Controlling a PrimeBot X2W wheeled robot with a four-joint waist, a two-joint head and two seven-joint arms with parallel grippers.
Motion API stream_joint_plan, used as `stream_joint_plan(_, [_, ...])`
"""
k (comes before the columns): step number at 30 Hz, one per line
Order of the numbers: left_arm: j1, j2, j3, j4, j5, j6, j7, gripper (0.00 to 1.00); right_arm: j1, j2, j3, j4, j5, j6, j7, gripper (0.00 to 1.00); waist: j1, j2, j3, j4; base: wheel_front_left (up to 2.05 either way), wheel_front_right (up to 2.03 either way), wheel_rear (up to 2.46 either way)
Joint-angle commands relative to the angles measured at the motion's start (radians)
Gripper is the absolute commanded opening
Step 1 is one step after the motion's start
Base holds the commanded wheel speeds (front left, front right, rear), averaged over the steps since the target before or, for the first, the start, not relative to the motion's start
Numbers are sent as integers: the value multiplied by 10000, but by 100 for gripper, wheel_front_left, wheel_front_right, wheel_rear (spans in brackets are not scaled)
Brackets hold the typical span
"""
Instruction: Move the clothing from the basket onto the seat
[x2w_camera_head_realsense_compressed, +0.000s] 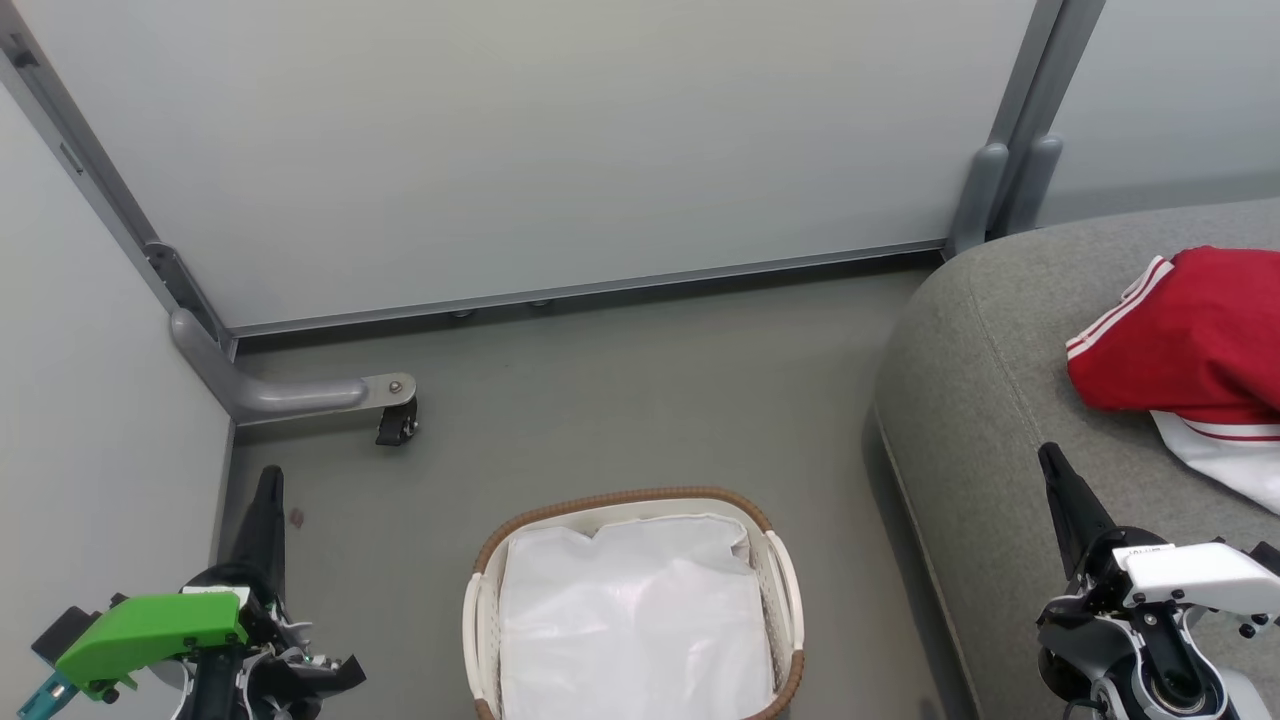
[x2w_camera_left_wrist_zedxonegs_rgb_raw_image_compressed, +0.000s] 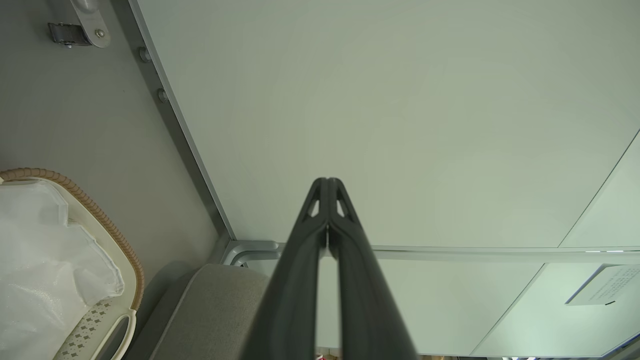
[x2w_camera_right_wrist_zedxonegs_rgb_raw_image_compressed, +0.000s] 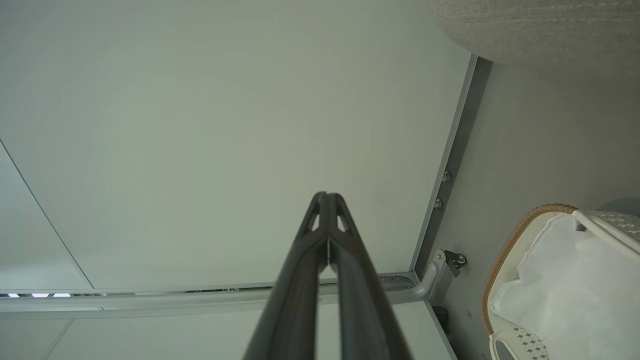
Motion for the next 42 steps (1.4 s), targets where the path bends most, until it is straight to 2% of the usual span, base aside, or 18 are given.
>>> stream_joint_plan(1, [-109, 62, 23, -19, -30, -63, 31, 0, 101, -63, -23, -30, 31, -1, 27, 0, 0, 0, 0, 0, 0, 0, 0])
stream_joint_plan(42, [-109, 63, 21, -19, -31, -63, 30, 0, 102, -63, -21, -29, 32, 0, 26, 0, 0, 0, 0, 0, 0, 0, 0])
